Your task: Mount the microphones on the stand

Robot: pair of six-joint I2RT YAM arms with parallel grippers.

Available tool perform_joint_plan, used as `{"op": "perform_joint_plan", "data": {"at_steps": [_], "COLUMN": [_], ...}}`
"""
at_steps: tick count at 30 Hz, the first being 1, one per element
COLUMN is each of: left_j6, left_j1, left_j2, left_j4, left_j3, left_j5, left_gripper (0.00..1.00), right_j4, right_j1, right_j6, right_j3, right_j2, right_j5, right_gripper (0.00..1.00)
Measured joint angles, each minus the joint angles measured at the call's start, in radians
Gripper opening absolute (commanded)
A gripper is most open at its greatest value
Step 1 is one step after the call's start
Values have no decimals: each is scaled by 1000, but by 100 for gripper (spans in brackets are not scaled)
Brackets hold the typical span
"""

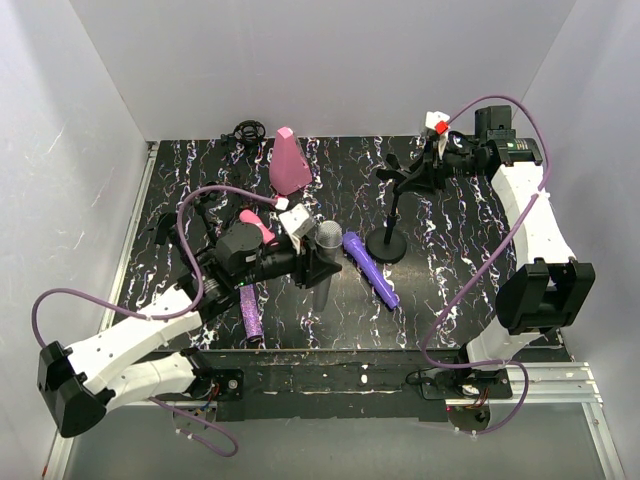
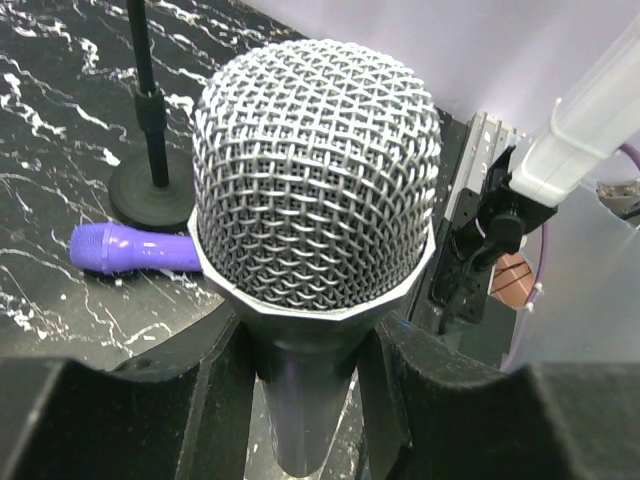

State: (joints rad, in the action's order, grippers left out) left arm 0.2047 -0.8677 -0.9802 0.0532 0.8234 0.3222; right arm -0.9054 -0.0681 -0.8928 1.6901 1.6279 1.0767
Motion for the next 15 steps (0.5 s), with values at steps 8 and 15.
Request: {"op": "perform_joint_plan", "data": {"at_steps": [8,15], "left_j6": [-72,-198], "left_j1": [9,127], "left_j2": [-137,-340], "left_j4": [21,21], "left_j3": [213,504], "left_j5": [-11,18], "left_gripper": [0,0], "right_j4": [-54,-92], "right_j1": [3,15], "right_j6": [-56,-85], "right_j3": [1,1], "right_j2": [-10,-14], "right_j5": [3,11], "right_gripper": [3,2]}}
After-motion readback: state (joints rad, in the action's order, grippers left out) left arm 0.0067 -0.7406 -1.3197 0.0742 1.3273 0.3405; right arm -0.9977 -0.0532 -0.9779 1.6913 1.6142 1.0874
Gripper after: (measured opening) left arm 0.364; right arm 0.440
